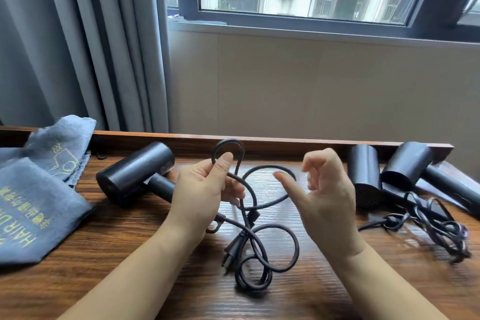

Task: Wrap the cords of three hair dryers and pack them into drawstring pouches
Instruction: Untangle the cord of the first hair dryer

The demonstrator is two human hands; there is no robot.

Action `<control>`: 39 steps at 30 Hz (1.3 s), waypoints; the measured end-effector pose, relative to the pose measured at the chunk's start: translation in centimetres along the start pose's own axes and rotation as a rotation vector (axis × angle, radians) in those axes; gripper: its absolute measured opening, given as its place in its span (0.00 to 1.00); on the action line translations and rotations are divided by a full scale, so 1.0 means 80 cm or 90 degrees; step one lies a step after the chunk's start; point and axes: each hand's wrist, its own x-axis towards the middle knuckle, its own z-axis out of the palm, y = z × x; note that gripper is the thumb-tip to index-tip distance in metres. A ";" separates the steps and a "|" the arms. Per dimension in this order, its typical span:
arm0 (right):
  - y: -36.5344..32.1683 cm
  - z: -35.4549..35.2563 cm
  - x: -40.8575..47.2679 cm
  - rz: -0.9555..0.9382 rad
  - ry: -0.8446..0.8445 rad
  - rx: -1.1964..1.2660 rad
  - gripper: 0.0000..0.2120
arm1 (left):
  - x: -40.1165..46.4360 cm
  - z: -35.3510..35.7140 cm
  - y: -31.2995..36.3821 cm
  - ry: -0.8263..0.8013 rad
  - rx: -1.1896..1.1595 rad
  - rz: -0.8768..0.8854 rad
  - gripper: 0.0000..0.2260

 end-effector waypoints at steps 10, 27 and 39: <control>0.018 0.018 -0.006 0.164 -0.427 -0.011 0.06 | -0.004 -0.004 -0.004 -0.132 -0.009 0.056 0.18; 0.004 0.015 0.010 0.745 -0.180 0.494 0.08 | 0.000 -0.013 -0.033 -0.198 0.572 0.234 0.06; 0.018 -0.005 0.029 0.701 -0.027 0.617 0.06 | 0.006 -0.019 -0.041 -0.127 0.552 0.164 0.03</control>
